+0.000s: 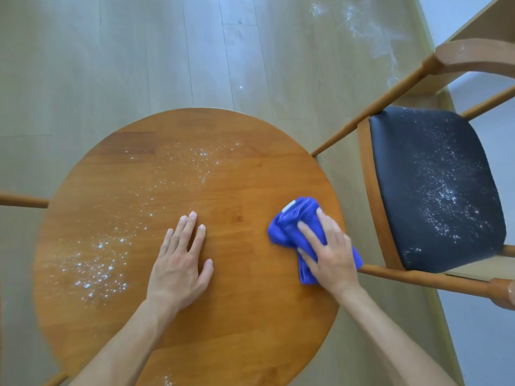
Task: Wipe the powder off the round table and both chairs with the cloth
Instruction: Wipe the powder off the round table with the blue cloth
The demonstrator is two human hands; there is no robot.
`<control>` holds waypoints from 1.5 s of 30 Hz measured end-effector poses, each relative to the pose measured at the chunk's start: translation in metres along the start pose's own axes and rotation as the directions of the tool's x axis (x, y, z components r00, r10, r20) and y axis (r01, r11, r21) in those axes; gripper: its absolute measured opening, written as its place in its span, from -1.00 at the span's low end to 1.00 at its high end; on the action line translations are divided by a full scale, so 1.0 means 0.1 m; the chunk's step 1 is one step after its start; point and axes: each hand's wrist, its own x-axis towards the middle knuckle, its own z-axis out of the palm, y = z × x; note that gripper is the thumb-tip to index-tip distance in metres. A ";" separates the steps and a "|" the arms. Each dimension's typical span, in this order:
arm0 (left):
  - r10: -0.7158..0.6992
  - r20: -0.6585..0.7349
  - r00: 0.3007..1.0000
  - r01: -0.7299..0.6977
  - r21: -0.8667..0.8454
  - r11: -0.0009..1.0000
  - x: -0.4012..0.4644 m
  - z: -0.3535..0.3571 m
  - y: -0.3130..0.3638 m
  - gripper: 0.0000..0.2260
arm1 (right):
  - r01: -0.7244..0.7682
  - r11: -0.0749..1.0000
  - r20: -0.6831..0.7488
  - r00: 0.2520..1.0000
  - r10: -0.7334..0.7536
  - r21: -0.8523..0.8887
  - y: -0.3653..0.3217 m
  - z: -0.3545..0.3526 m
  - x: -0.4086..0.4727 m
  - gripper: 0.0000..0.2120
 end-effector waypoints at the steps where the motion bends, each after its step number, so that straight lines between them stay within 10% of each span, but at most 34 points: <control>1: 0.000 0.001 1.000 0.000 0.003 1.000 0.01 0.00 0.00 -0.34 | -0.118 0.993 -0.001 0.993 0.118 -0.016 0.03 0.01 0.28 -0.54; 6: 0.003 0.013 1.000 -0.003 0.024 1.000 0.05 0.01 -0.01 -0.34 | -0.561 0.828 0.016 0.828 0.561 -0.023 -0.26 0.17 1.13 -0.44; 11: 0.012 0.041 0.999 -0.014 0.055 0.998 0.02 0.00 -0.02 -0.35 | -0.166 0.986 0.038 0.985 0.166 0.009 -0.76 0.18 0.38 -0.46; 19: 0.063 0.016 0.998 -0.063 0.059 0.996 -0.18 -0.07 -0.03 -0.43 | 0.207 0.974 0.117 0.969 -0.217 0.089 -0.94 0.17 -0.43 -0.49; 25: -0.028 -0.081 0.996 0.019 -0.109 0.994 -0.35 0.06 -0.06 -0.64 | 0.565 0.824 0.025 0.824 -0.566 0.052 -1.02 0.23 0.18 -0.63; 31: -0.228 -0.143 0.963 0.200 -0.189 0.961 -0.22 0.00 -0.09 -0.43 | 0.809 0.587 0.041 0.586 -0.809 0.022 -1.22 0.32 1.44 -0.60; 38: -0.129 -0.076 0.989 0.133 0.040 0.990 -0.03 -0.04 -0.06 -0.43 | 0.127 0.990 -0.087 0.987 -0.132 -0.053 -1.37 0.39 2.46 -0.61; 45: -0.087 -0.047 0.995 0.090 0.081 0.993 -0.03 -0.04 -0.11 -0.42 | -0.360 0.931 -0.032 0.933 0.359 -0.056 -0.72 0.36 2.04 -0.55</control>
